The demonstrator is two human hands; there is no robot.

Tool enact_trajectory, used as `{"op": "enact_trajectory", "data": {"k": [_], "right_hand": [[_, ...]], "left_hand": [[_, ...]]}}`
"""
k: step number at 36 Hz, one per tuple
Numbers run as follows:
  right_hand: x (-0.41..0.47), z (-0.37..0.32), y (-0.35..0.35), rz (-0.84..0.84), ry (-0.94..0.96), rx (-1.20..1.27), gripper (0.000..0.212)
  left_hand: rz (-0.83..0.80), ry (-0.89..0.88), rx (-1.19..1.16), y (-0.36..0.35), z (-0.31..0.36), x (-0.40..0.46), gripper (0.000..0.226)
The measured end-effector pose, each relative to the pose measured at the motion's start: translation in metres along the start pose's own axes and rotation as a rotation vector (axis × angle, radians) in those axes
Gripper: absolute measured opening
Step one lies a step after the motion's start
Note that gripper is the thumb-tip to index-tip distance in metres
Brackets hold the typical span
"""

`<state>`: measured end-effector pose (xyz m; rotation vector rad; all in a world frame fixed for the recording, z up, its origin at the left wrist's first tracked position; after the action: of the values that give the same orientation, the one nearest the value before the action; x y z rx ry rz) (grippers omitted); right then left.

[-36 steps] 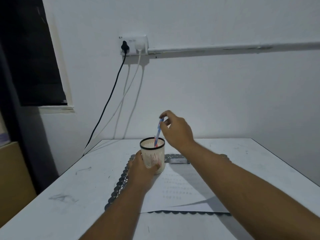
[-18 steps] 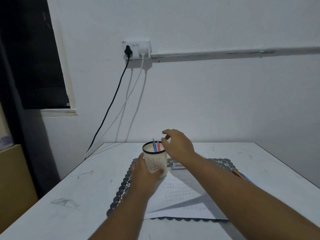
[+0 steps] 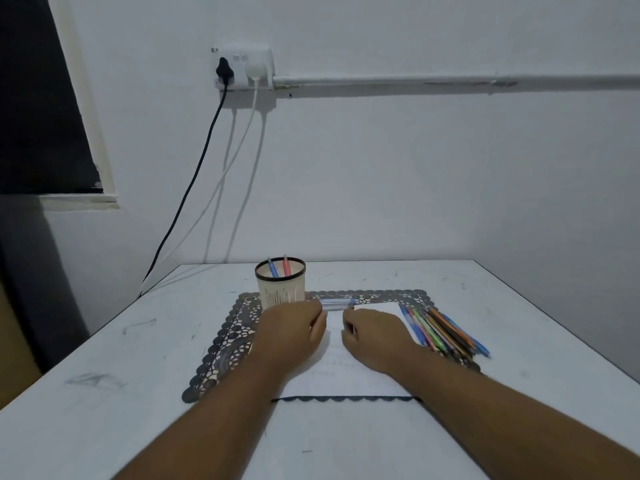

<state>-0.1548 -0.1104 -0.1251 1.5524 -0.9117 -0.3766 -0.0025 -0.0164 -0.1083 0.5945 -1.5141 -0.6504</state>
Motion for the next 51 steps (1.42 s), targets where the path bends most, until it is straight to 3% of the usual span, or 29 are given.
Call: {"op": "enact_trajectory", "data": {"k": [3, 7, 12, 21, 29, 39, 44, 45, 47, 49, 51], "right_hand": [[0.0, 0.003, 0.0, 0.011, 0.0, 0.017, 0.022], [-0.003, 0.005, 0.0, 0.008, -0.008, 0.054, 0.018], [-0.009, 0.004, 0.006, 0.007, -0.025, 0.115, 0.013], [-0.006, 0.046, 0.052, 0.247, -0.315, 0.018, 0.01], [-0.01, 0.071, 0.055, -0.032, -0.587, -0.167, 0.003], [-0.012, 0.071, 0.05, -0.018, -0.593, -0.194, 0.023], [-0.015, 0.065, 0.05, -0.092, -0.558, -0.222, 0.003], [-0.014, 0.065, 0.049, -0.103, -0.553, -0.224, 0.014], [-0.015, 0.062, 0.05, -0.074, -0.557, -0.182, 0.021], [-0.014, 0.06, 0.053, -0.024, -0.563, -0.13, 0.007], [-0.013, 0.058, 0.058, 0.033, -0.539, -0.093, 0.018]], "left_hand": [[-0.225, 0.012, 0.044, -0.017, 0.0, -0.006, 0.034], [-0.316, 0.044, -0.041, -0.022, -0.004, -0.007, 0.035], [-0.328, 0.04, -0.056, -0.023, -0.009, -0.009, 0.034], [-0.33, 0.036, -0.065, -0.023, -0.009, -0.01, 0.032], [-0.354, 0.047, -0.067, -0.022, -0.007, -0.01, 0.031], [-0.367, 0.05, -0.069, -0.024, -0.008, -0.01, 0.032], [-0.378, 0.059, -0.074, -0.022, -0.008, -0.01, 0.031], [-0.381, 0.059, -0.074, -0.022, -0.008, -0.009, 0.031], [-0.384, 0.058, -0.073, -0.023, -0.008, -0.01, 0.032], [-0.382, 0.061, -0.079, -0.023, -0.009, -0.011, 0.032], [-0.378, 0.063, -0.084, -0.022, -0.009, -0.011, 0.032]]}}
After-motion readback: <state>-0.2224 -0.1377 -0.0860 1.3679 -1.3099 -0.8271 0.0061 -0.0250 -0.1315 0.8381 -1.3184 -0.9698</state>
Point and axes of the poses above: each hand's wrist, its own x-axis towards the middle knuckle, its own y-axis out of the back of the hand, z = x × y, the point moved 3 cm from there along x, towards the middle knuckle, and after that the axes turned 4 degrees about -y, right-handed, at the moved point
